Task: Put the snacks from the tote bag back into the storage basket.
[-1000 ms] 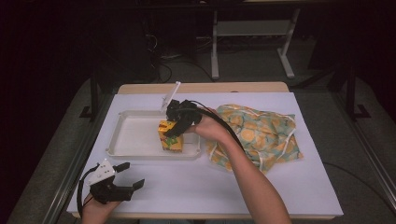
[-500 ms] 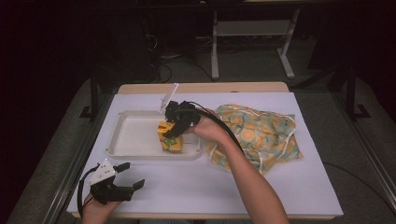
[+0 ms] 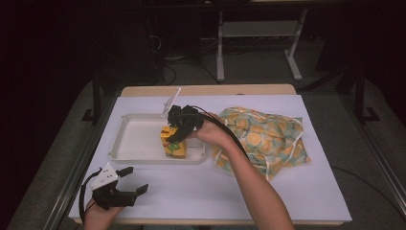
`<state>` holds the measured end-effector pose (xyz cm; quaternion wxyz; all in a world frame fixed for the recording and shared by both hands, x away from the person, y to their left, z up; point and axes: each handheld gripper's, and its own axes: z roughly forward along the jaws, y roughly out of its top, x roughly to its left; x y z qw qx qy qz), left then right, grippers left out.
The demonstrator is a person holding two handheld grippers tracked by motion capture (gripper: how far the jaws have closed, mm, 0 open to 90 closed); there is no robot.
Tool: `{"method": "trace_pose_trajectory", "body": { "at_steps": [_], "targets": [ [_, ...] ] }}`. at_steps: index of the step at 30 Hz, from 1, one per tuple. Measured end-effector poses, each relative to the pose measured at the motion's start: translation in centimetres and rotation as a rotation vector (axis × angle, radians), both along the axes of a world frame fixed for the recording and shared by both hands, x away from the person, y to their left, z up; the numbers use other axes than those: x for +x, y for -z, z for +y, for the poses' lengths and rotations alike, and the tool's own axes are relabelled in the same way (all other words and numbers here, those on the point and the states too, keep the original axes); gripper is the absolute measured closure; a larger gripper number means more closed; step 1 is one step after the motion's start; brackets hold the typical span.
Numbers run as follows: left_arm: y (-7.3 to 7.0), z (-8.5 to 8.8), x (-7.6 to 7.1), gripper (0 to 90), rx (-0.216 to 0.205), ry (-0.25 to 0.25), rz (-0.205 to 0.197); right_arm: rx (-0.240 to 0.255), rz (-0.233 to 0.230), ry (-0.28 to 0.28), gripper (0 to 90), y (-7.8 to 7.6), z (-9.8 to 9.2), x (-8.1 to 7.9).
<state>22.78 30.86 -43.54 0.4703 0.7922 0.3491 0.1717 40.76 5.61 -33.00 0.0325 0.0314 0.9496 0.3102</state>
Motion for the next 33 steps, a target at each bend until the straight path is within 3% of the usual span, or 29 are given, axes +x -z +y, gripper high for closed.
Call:
{"method": "trace_pose_trajectory", "body": {
  "at_steps": [33],
  "targets": [
    [-0.1, 0.0, 0.0, 13.2, -0.004, 0.002, 0.004, -0.012, 0.028, -0.008, 49.8, 1.6, 0.7, 0.5]
  ]
}}
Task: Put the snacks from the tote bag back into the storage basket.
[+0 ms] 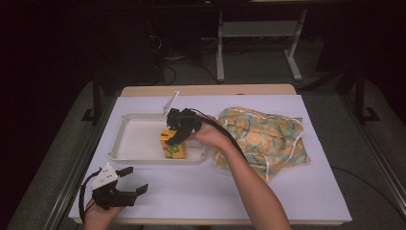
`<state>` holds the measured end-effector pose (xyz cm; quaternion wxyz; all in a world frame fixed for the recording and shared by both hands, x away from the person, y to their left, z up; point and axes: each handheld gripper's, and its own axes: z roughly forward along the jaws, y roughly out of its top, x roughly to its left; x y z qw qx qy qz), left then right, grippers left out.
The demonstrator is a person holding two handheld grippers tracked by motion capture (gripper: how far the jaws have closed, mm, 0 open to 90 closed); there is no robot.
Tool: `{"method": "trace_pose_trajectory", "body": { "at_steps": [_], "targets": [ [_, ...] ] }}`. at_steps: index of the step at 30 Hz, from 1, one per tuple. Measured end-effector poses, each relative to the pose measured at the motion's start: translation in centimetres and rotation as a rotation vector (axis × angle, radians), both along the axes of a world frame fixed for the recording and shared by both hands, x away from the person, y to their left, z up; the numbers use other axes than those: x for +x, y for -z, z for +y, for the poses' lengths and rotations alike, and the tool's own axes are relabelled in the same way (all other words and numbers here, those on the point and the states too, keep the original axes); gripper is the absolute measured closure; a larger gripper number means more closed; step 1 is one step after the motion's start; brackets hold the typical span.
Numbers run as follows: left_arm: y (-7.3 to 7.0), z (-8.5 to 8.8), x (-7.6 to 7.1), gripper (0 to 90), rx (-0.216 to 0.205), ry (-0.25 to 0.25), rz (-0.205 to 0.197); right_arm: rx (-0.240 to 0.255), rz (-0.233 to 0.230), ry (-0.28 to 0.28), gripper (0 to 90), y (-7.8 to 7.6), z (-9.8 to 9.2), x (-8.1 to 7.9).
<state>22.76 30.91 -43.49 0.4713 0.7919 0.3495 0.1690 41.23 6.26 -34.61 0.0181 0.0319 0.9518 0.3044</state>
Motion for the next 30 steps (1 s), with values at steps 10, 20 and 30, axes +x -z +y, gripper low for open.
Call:
{"method": "trace_pose_trajectory", "body": {
  "at_steps": [10, 20, 30],
  "targets": [
    [0.03, -0.08, -0.03, 13.2, -0.009, -0.001, -0.004, 0.001, 0.004, 0.005, 49.8, 0.51, -0.02, 0.25],
    [0.03, -0.12, -0.01, 13.2, -0.004, 0.001, -0.004, 0.003, -0.004, -0.002, 49.7, 0.84, -0.05, 0.22],
    [0.04, -0.18, -0.04, 13.2, -0.002, 0.000, 0.001, -0.001, -0.023, -0.008, 49.5, 0.91, -0.10, -0.15]
  ]
}}
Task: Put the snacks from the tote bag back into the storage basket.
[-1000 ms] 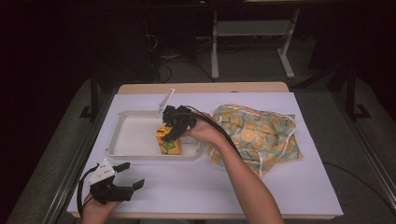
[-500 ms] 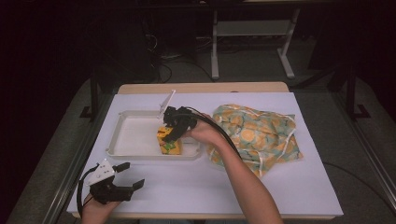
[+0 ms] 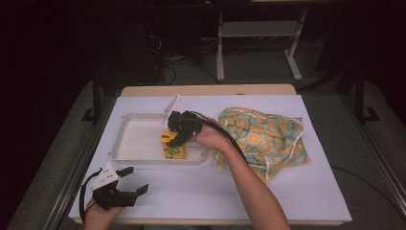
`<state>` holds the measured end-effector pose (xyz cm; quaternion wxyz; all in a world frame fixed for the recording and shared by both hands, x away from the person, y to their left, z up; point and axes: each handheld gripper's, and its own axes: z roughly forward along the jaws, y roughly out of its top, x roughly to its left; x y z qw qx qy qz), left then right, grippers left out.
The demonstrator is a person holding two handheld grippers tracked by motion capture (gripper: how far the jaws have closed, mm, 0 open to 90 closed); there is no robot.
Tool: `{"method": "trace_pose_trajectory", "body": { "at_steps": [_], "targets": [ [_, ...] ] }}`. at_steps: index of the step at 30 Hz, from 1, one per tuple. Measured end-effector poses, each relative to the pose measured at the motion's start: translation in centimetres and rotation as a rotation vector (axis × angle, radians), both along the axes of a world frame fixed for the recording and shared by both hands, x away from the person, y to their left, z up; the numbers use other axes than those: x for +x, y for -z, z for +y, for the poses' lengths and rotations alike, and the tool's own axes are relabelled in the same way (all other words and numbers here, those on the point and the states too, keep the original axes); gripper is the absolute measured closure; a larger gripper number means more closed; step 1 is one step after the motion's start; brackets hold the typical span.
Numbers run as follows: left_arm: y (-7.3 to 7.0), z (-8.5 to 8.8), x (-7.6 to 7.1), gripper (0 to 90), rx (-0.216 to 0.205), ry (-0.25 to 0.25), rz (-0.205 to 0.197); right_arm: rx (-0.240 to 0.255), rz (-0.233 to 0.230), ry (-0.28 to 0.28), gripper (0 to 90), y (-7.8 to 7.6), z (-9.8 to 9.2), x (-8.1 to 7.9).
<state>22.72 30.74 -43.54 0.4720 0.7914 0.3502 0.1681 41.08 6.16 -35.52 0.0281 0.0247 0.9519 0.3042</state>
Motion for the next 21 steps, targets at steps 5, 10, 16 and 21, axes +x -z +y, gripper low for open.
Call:
{"method": "trace_pose_trajectory", "body": {
  "at_steps": [5, 10, 16, 21],
  "targets": [
    [-0.01, 0.00, 0.00, 13.2, 0.002, 0.001, 0.000, -0.001, -0.002, 0.008, 49.3, 0.01, 0.04, -0.12],
    [0.00, 0.04, 0.01, 13.2, 0.007, 0.004, 0.001, -0.001, -0.011, 0.003, 49.2, 0.03, 0.00, -0.35],
    [0.02, -0.03, 0.01, 13.2, 0.005, 0.005, -0.001, -0.011, -0.025, -0.007, 48.9, 0.01, 0.12, -0.63],
    [0.03, -0.07, 0.02, 13.2, 0.004, 0.005, -0.002, -0.005, -0.012, -0.007, 48.4, 0.05, 0.08, -0.69]
  ]
}}
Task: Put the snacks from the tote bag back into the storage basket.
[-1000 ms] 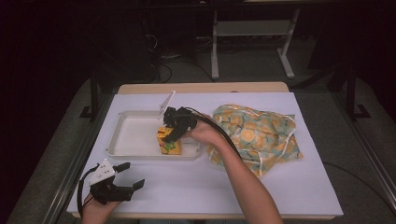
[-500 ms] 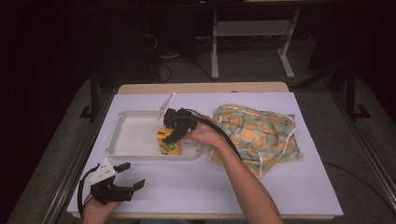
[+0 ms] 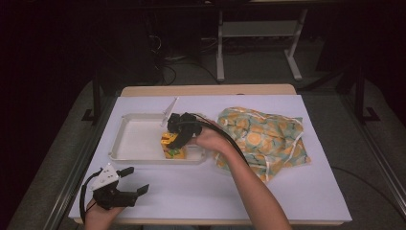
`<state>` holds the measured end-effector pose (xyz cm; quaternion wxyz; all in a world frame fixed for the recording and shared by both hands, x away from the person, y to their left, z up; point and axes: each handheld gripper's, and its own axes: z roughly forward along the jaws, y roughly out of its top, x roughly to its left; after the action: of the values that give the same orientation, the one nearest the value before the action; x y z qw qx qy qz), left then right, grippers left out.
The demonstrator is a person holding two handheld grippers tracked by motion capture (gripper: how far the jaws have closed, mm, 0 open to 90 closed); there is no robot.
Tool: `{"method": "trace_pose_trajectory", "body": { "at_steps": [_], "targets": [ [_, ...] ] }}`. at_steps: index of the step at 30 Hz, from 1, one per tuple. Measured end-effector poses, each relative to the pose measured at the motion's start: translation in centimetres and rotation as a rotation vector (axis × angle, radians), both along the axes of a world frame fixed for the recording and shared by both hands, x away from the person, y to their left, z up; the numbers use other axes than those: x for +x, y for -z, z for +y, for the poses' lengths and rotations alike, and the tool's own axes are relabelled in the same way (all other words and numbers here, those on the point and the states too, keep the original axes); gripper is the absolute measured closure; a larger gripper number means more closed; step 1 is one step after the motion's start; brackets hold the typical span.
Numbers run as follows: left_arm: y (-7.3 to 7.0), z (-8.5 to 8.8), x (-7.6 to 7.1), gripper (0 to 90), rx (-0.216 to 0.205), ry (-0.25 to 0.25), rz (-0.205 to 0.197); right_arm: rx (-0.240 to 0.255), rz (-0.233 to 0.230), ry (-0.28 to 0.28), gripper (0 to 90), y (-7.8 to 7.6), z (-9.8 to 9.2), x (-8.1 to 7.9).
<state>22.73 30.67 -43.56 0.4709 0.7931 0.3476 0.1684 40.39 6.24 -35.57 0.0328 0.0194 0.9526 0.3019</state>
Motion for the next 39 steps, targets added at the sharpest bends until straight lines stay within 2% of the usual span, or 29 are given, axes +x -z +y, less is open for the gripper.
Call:
{"method": "trace_pose_trajectory", "body": {
  "at_steps": [39],
  "targets": [
    [0.02, -0.12, 0.02, 13.2, 0.000, 0.003, -0.002, 0.023, 0.033, 0.004, 45.0, -0.37, -0.31, -0.31]
  ]
}}
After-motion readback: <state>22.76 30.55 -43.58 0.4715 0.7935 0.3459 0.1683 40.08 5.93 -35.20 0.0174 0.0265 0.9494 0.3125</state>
